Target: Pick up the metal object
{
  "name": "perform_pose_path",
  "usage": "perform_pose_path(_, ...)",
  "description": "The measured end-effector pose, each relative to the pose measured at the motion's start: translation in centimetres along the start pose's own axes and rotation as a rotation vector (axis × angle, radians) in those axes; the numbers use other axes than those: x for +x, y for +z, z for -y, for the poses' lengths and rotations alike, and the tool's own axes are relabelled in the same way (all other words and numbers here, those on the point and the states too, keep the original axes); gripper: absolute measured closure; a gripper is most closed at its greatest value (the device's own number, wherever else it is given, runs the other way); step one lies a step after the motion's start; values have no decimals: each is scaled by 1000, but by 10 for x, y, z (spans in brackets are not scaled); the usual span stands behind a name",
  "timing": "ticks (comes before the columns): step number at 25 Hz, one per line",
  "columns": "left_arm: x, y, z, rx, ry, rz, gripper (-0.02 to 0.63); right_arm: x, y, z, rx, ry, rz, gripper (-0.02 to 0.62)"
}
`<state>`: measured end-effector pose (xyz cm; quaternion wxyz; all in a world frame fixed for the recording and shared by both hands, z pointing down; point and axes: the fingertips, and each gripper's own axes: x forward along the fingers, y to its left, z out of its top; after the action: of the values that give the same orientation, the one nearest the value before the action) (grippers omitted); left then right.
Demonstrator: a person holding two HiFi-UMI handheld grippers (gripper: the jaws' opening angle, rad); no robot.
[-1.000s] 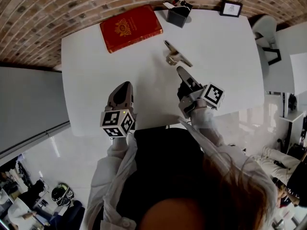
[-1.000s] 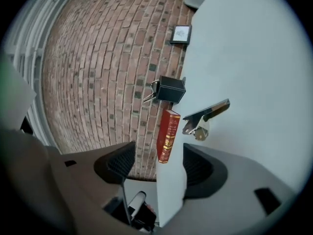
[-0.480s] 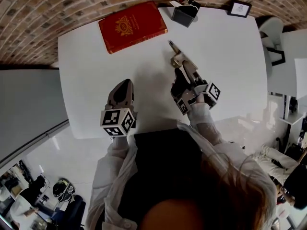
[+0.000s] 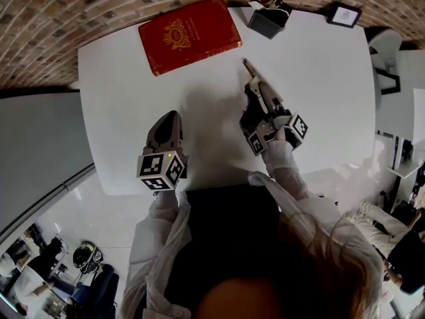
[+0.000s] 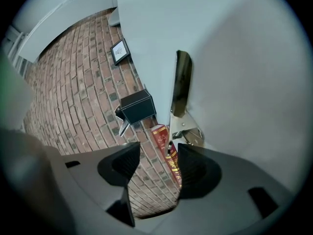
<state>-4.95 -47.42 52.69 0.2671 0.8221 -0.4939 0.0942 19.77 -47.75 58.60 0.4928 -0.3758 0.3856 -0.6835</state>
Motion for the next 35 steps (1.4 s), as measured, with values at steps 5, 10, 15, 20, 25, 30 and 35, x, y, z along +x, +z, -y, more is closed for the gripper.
perform_pose_path(5, 2, -2, -12, -15, 16, -6, 584, 7, 8, 10, 4, -31, 44, 398)
perform_pose_path(10, 0, -5, -18, -21, 23, -10, 583, 5, 13, 17, 18, -73, 103, 556)
perform_pose_path(15, -3, -8, -19, -26, 23, -7, 583, 5, 8, 16, 4, -82, 91, 566)
perform_pose_path(20, -10, -9, -19, -23, 19, 2, 584, 3, -1, 13, -55, -93, 47, 568)
perform_pose_path(25, -17, -10, -19, -19, 19, 13, 583, 0, -13, 5, -125, -86, -5, 568)
perform_pose_path(30, -27, -11, -15, -8, 13, 22, 583, -8, -25, -6, -245, -87, -58, 568)
perform_pose_path(35, -38, -14, -7, -3, 8, 33, 583, -22, -31, -14, -380, -111, -100, 568)
